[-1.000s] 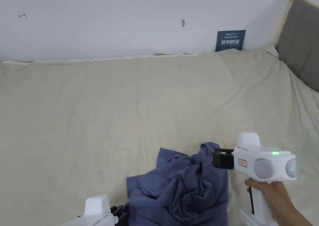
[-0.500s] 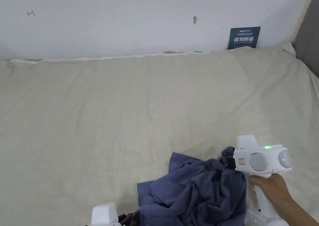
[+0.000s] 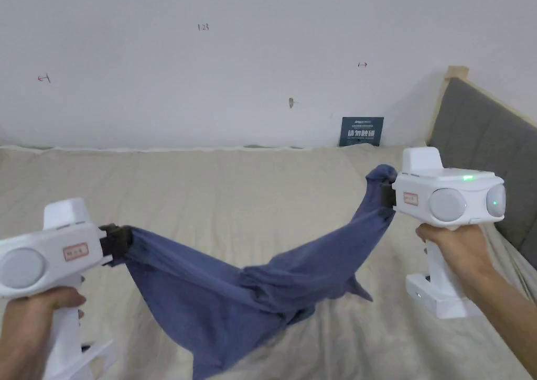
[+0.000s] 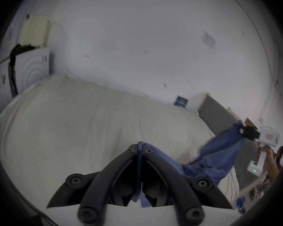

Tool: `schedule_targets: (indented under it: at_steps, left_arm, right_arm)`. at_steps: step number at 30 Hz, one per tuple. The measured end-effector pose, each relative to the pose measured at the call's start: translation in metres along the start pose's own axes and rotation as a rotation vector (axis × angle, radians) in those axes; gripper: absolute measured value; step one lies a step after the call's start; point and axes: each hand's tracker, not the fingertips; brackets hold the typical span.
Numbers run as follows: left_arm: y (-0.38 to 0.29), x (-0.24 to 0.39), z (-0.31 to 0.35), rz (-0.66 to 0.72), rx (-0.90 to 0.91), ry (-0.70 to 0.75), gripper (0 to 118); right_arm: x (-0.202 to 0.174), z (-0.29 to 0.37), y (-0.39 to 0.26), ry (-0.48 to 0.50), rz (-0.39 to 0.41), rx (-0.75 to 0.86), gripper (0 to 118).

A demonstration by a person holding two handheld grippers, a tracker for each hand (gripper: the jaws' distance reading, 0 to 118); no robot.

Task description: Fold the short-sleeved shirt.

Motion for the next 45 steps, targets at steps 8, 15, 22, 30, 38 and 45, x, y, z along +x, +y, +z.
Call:
schedule_targets:
  at_steps: [8, 15, 22, 30, 38, 45]
  left_arm:
    - [0.16, 0.018, -0.01, -0.043, 0.189, 0.171, 5]
    - [0.231, 0.032, -0.025, -0.06, 0.351, 0.2, 5]
    - [0.225, 0.026, -0.071, -0.074, 0.384, 0.221, 5]
    - [0.108, -0.019, -0.131, -0.131, 0.19, 0.27, 5]
    - [-0.08, -0.087, -0.112, -0.025, -0.14, 0.309, 5]
    - [-0.207, -0.127, -0.028, 0.05, -0.309, 0.313, 5]
  right_arm:
    - [0.007, 0.009, 0.112, -0.042, -0.097, 0.189, 5]
    - [0.01, -0.003, 0.166, -0.061, -0.081, 0.323, 5]
    - [0.001, -0.04, 0.154, -0.088, -0.03, 0.365, 5]
    - [-0.015, -0.09, 0.043, -0.086, -0.006, 0.188, 5]
    - [-0.014, -0.073, -0.141, -0.039, -0.145, -0.113, 5]
    - [-0.009, 0.006, -0.265, -0.036, -0.182, -0.287, 5]
